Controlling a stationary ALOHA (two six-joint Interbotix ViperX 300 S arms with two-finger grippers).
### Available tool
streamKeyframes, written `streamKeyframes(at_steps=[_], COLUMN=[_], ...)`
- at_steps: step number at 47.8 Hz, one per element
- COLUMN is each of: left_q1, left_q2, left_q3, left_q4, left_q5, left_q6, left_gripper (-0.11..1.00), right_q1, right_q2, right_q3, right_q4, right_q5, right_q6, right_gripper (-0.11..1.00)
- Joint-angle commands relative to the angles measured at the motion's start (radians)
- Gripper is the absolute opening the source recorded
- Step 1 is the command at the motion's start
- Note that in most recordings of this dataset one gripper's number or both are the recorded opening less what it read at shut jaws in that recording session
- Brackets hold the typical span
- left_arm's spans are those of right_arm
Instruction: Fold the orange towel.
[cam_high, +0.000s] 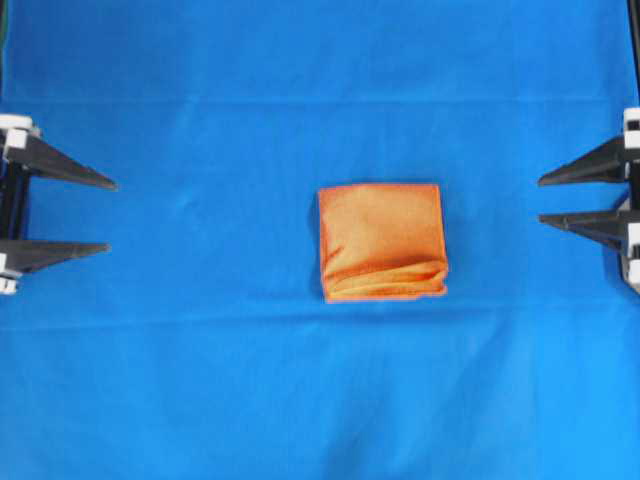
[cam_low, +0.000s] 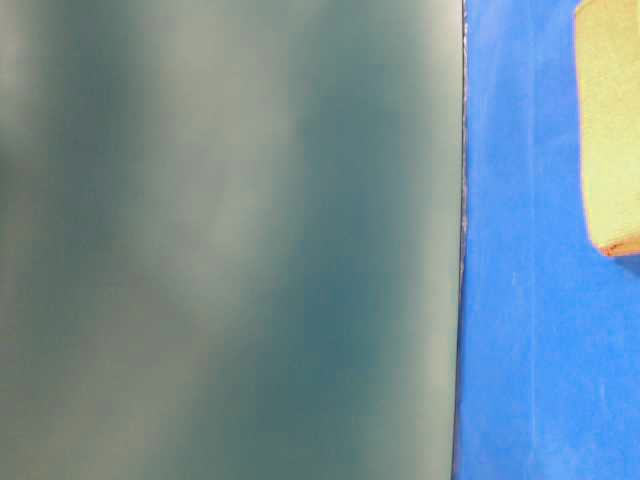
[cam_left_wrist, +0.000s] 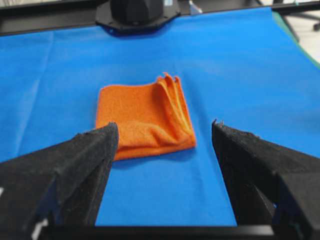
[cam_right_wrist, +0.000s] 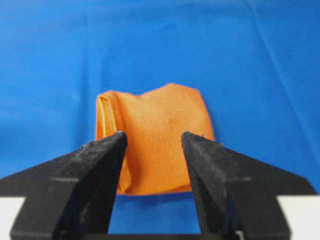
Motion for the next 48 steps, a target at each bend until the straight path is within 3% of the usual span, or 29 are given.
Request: streamKeyframes(at_steps=[1,15,48], left_q1=[-0.003,-0.002,-0.003], left_q2=[-0.037,-0.132,-0.13], left_q3=[0.009,0.071,0.074], left_q4=[0.002,0.0,0.0], left_q5=[0.009,0.038,0.049], left_q6=[-0.002,-0.021,-0.021], left_gripper=[0.7,0.7,0.7], right_q1=[-0.02,-0.06,-0.06], right_q2=[-0.023,-0.043,-0.032], right_q3=[0.011,0.066,0.069], right_q4=[-0.003,0.005,0.012], right_q5=[-0.025,-0.071,-0.077], right_q6=[0.002,0.003,0.003], right_gripper=[0.55,0.55,0.55])
